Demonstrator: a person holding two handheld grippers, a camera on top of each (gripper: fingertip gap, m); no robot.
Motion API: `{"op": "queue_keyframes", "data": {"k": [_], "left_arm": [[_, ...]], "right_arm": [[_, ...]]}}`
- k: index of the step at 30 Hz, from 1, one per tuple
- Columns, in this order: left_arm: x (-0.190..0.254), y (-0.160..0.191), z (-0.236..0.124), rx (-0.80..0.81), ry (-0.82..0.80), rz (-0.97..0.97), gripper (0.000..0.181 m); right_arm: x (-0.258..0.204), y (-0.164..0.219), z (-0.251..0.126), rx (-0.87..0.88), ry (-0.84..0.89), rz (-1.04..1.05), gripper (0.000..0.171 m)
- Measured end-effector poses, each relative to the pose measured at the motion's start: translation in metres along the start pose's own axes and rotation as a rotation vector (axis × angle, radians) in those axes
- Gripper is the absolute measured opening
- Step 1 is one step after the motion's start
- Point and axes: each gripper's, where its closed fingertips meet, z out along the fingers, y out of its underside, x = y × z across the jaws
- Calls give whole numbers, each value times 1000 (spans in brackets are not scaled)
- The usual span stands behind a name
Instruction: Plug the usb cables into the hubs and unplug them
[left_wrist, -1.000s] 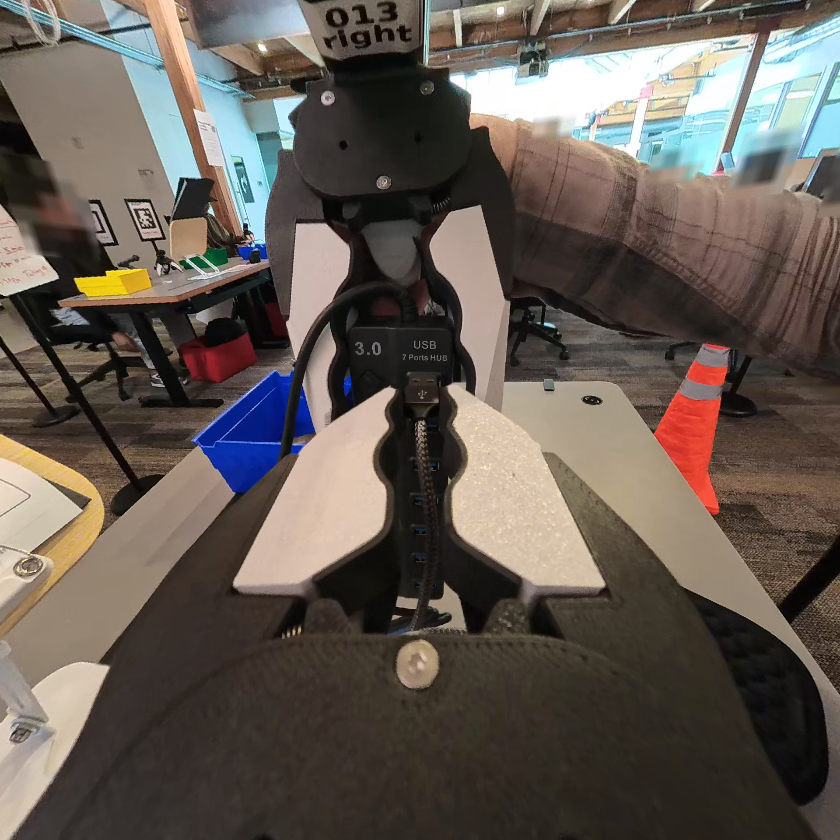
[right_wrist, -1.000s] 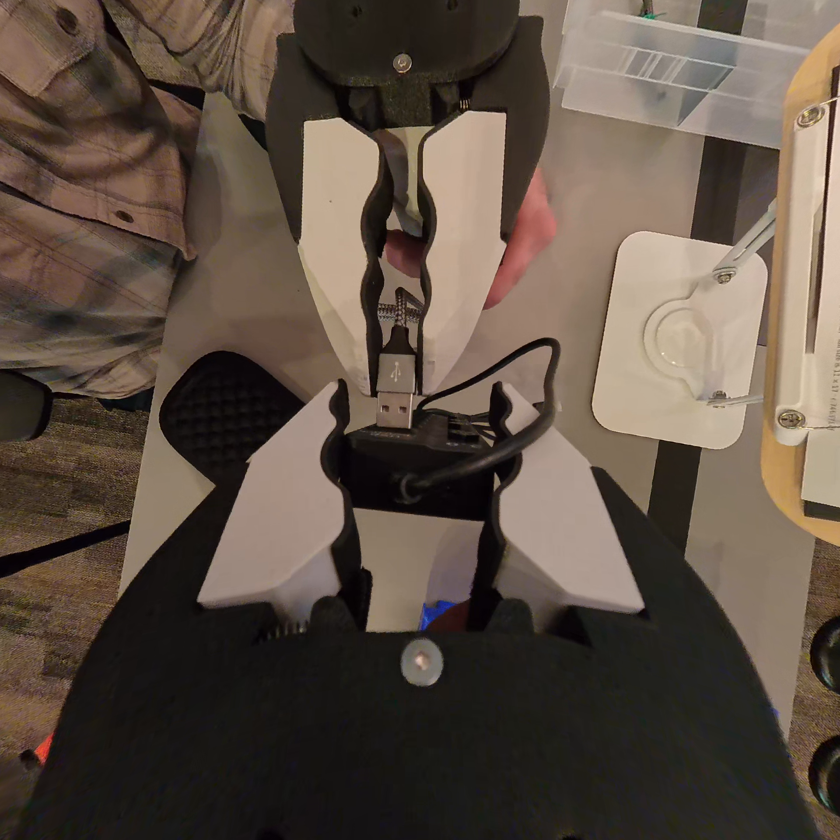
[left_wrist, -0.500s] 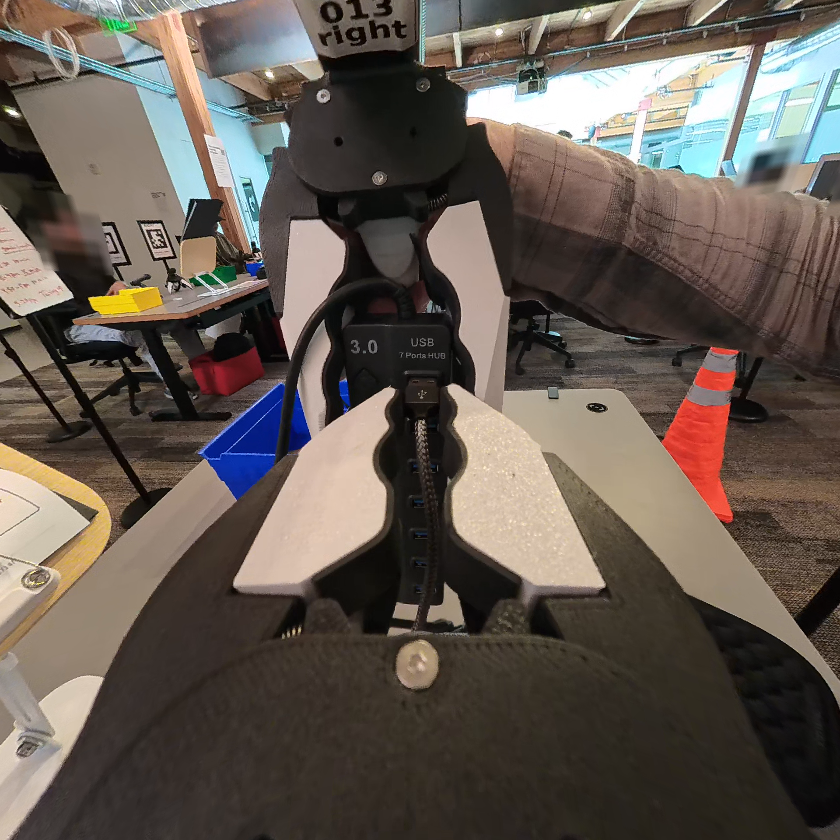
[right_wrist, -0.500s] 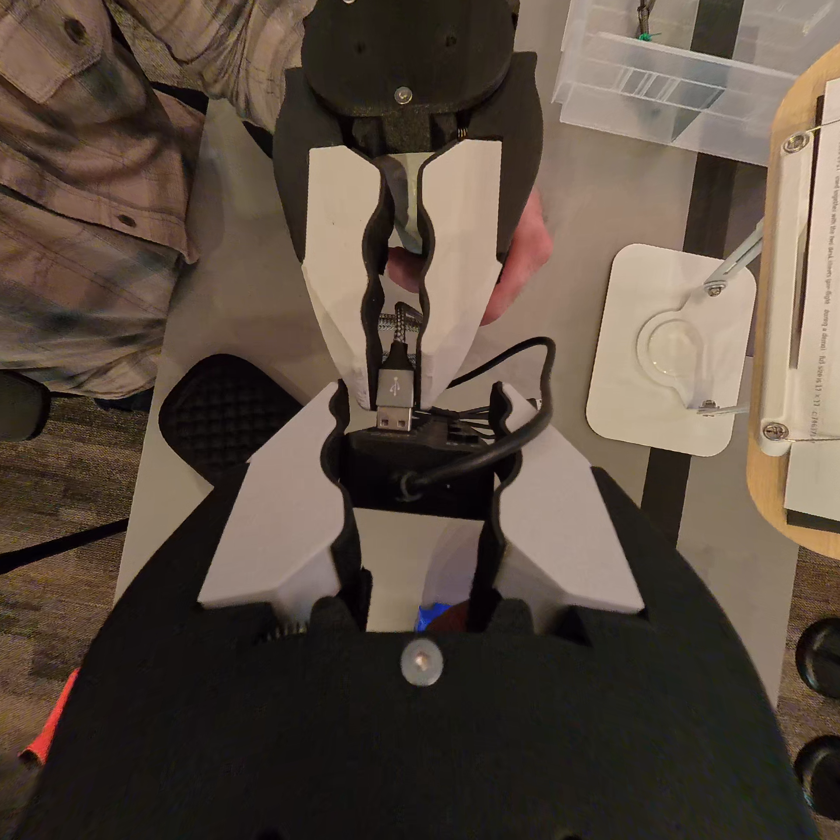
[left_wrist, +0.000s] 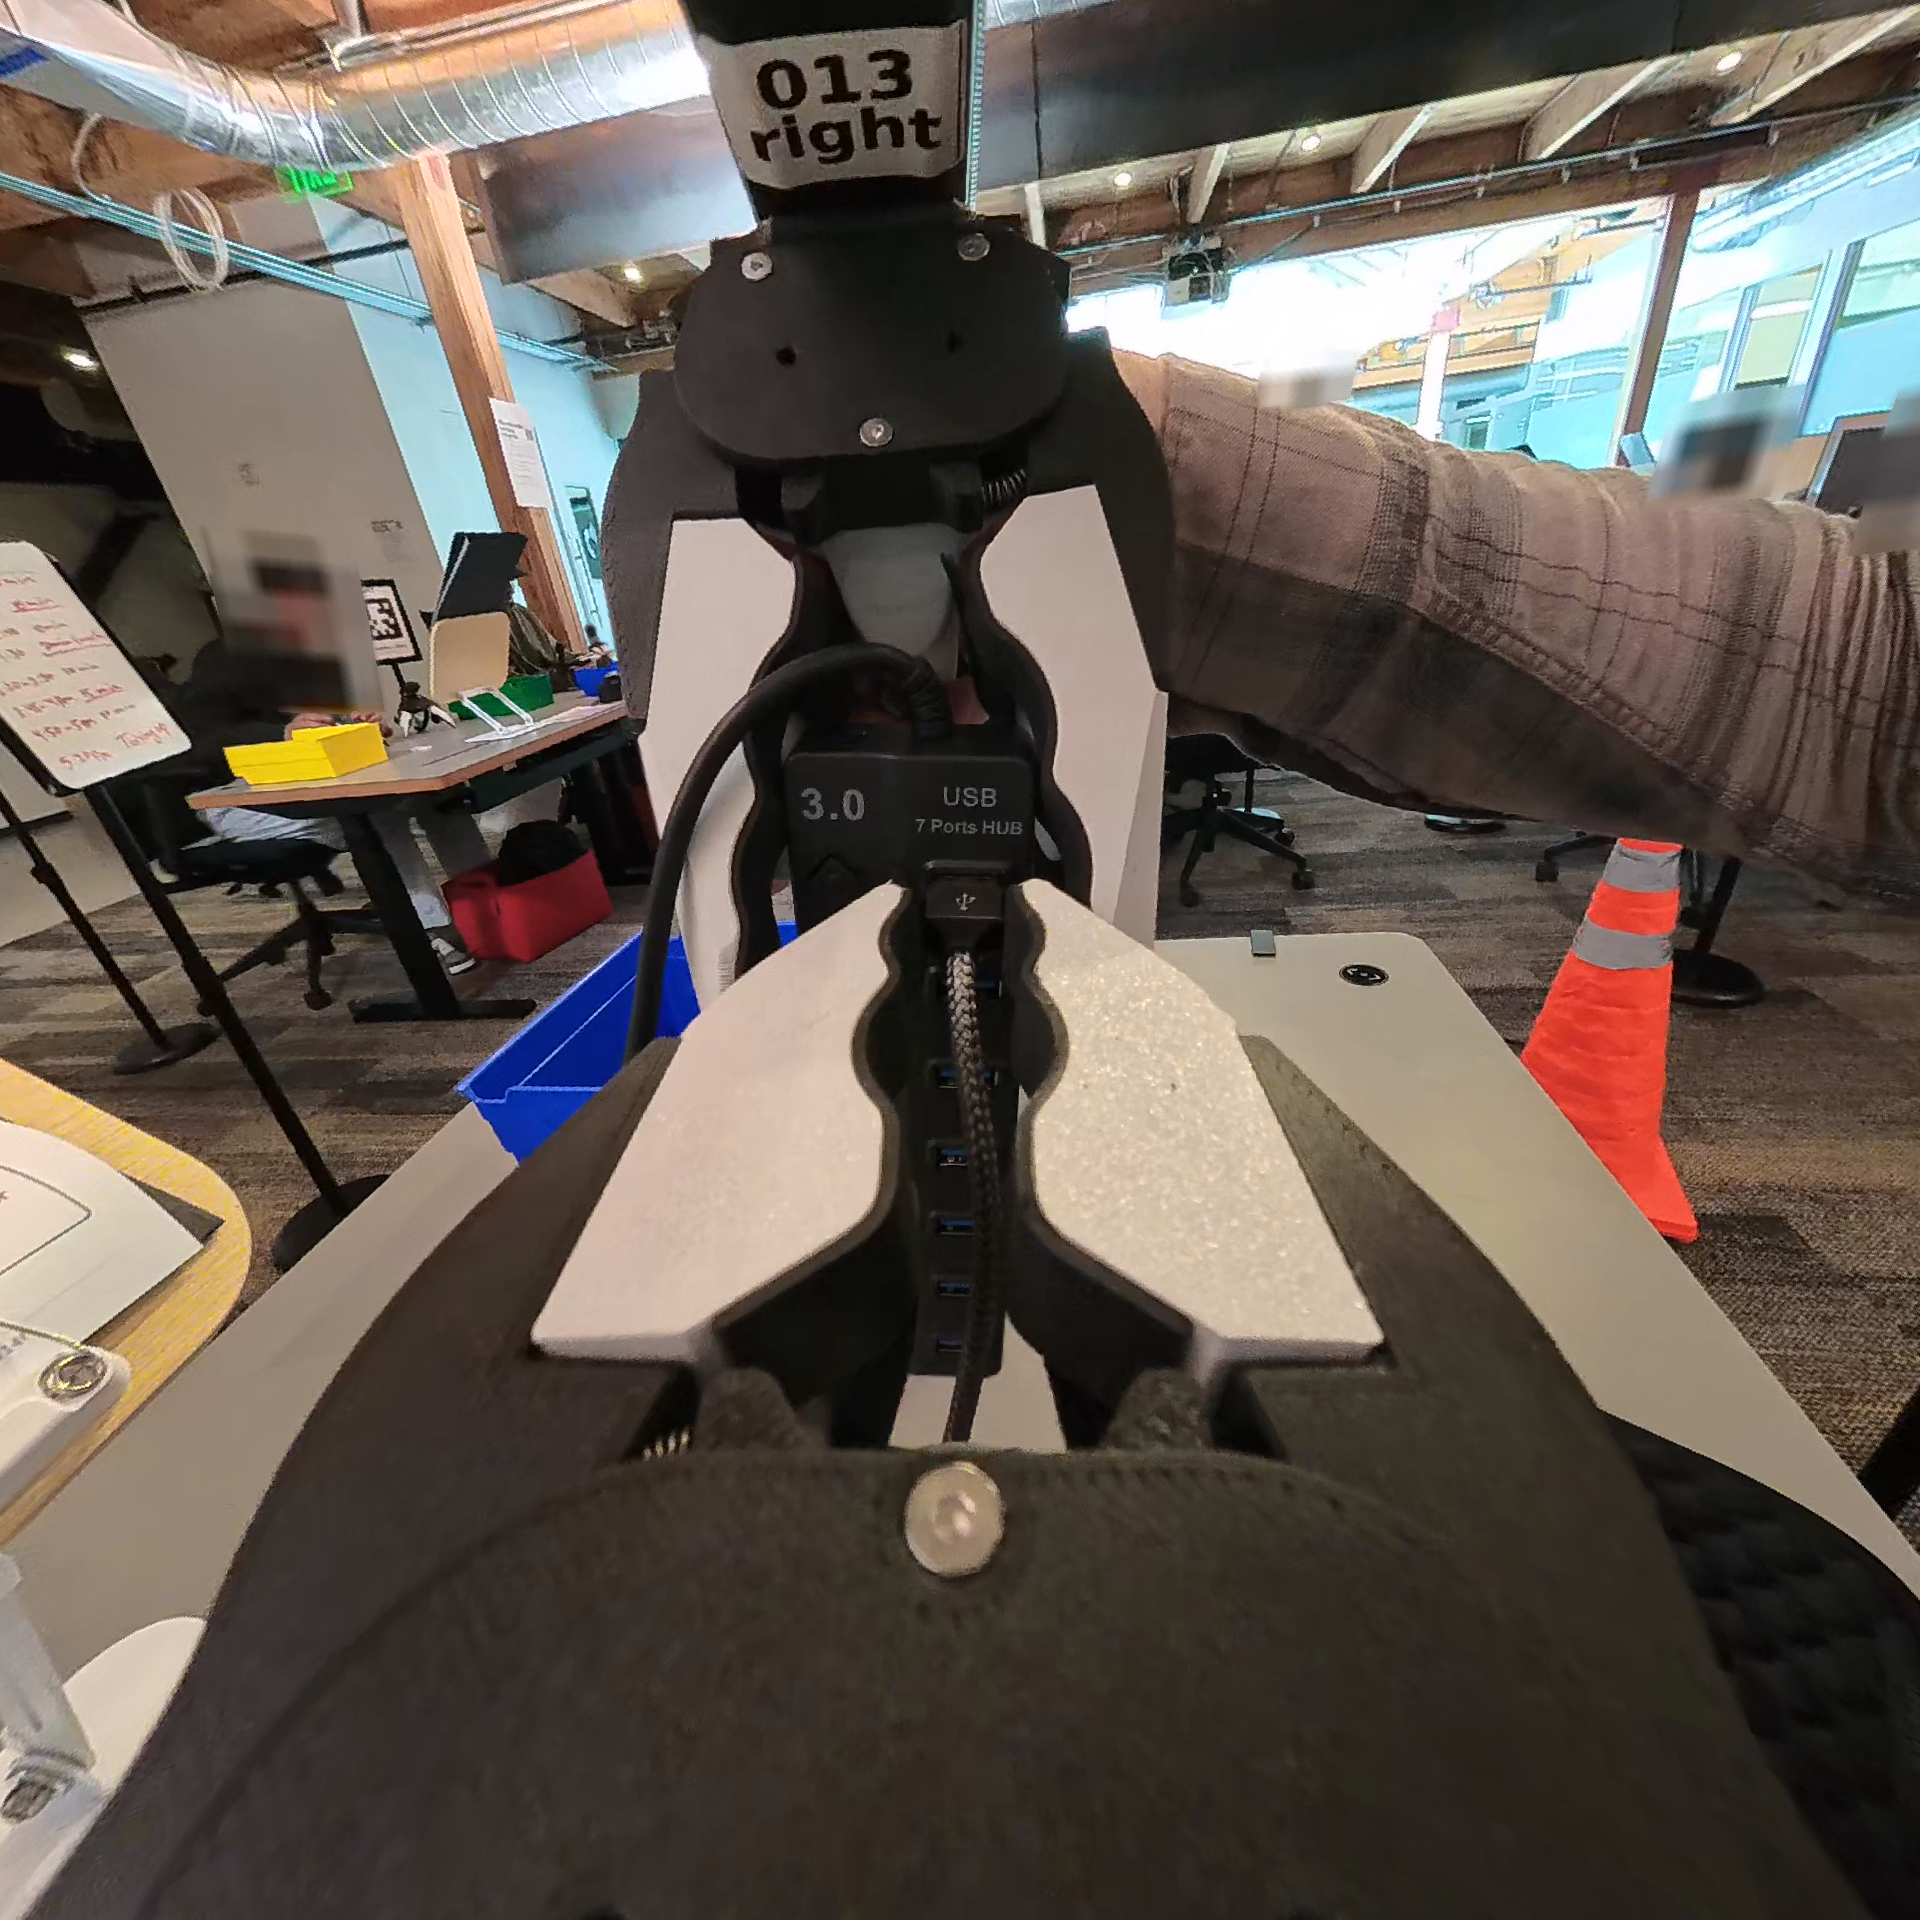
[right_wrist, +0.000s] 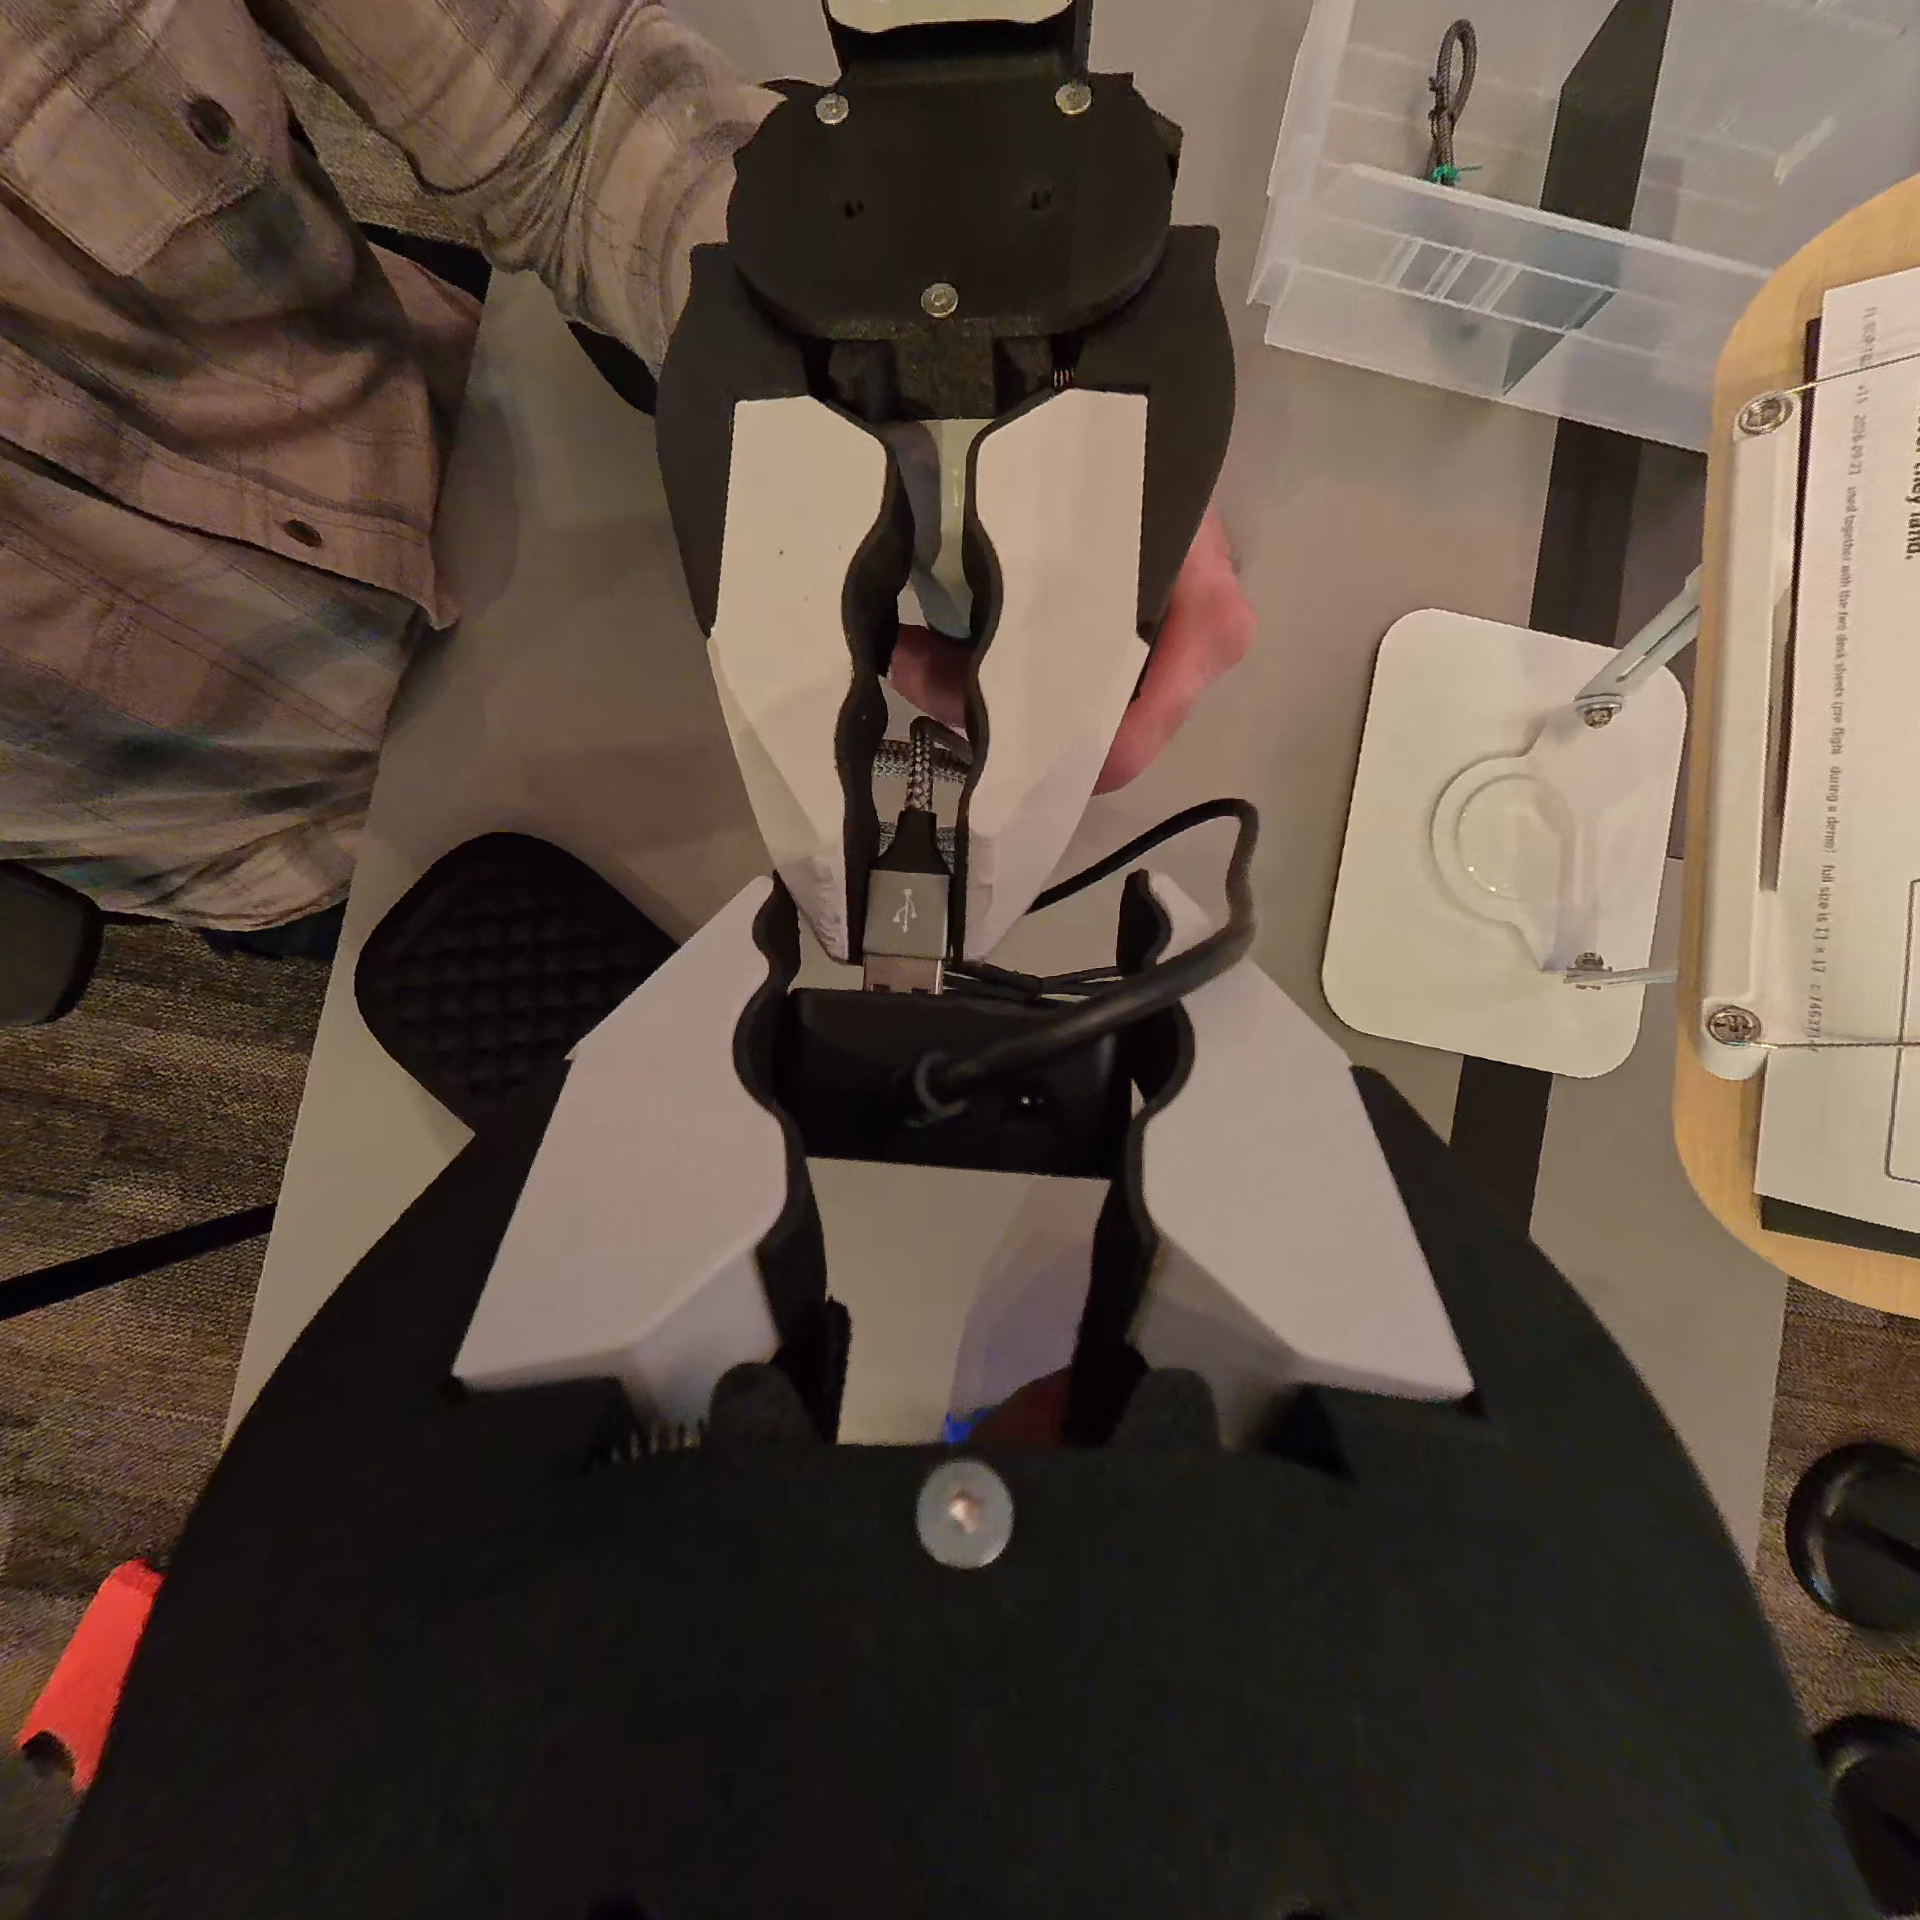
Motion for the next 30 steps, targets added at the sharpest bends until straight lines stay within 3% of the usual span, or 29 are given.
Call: {"op": "queue_keyframes", "data": {"k": [14,22,30], "left_arm": [[5,-5,1,103,43,-32,14],[7,-20,-5,201,37,-39,15],[5,-21,-9,160,58,-12,14]], "right_arm": [[-6,-9,-2,84,-22,20,61],[-7,-26,-7,219,-23,34,62],[-6,-29,-5,207,-17,18,61]]}}
